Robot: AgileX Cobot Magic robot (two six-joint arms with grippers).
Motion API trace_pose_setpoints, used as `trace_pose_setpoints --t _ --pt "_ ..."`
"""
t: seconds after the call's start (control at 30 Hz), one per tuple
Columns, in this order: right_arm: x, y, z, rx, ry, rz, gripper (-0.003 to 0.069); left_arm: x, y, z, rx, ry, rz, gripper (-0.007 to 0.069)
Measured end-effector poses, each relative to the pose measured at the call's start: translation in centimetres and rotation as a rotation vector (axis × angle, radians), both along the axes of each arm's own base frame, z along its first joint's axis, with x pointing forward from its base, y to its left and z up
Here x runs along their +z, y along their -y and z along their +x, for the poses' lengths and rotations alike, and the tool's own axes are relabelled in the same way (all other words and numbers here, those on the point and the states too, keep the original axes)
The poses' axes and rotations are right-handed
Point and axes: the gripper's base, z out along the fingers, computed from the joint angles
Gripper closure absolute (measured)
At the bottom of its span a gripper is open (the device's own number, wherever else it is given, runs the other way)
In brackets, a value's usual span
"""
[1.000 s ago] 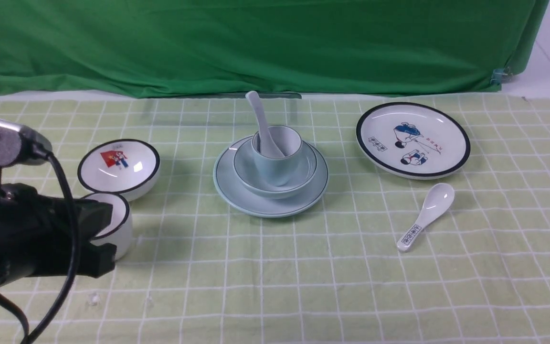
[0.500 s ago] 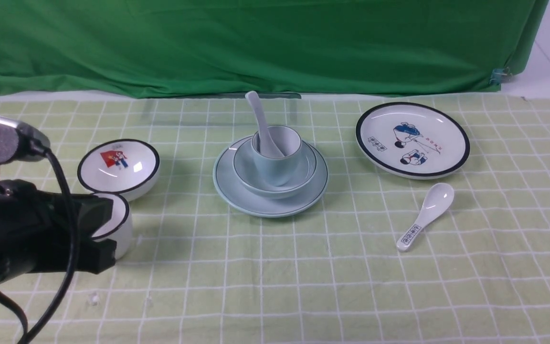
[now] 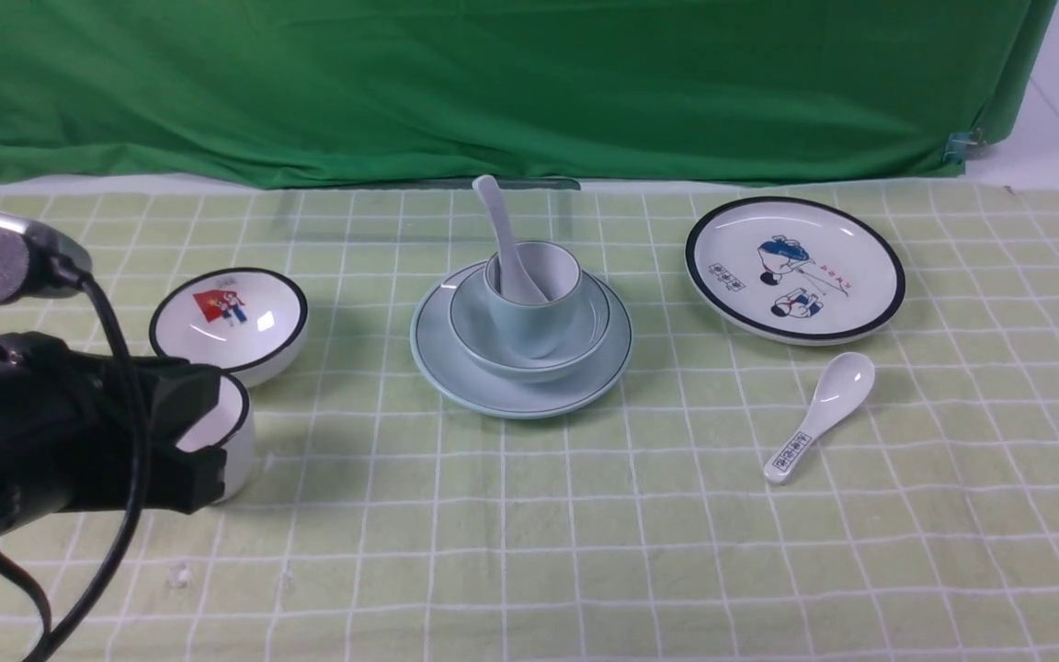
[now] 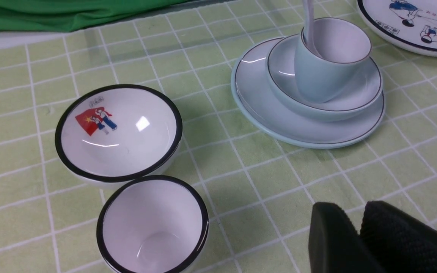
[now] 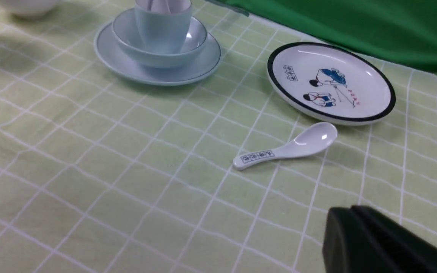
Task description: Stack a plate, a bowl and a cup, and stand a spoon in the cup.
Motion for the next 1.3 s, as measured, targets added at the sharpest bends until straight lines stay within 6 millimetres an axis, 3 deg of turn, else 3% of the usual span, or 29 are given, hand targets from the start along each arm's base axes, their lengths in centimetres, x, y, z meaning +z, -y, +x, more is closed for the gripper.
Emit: trace_pose_setpoints --t 0.17,0.33,0.47,0.67,0.9,1.3 --pt "-1.7 0.3 -0.2 -0.019 0.117 0.017 0.0631 0.0 0.0 0.0 -0.002 0.002 0.003 0.0546" --pt "-4.9 1.1 -0.6 -0.115 0.307 0.075 0.0651 0.0 0.0 0.0 -0.004 0.004 0.010 0.0541" --pt "-5.1 2.0 -0.9 -0.245 0.400 0.081 0.0650 0.0 -0.1 0.0 -0.007 0.009 0.025 0.0537" --pt "-6.1 2.7 -0.8 -0.372 0.309 0.044 0.0650 0.1 -0.1 0.1 -0.008 0.028 0.035 0.0529" --pt "-7.6 2.8 -0.9 -0.394 0.146 0.025 0.0650 0.2 -0.1 0.1 -0.008 0.033 0.033 0.0524" --pt "-7.7 2.8 -0.9 -0.408 0.117 0.093 0.0645 0.2 -0.1 0.1 -0.008 0.033 0.033 0.0514"
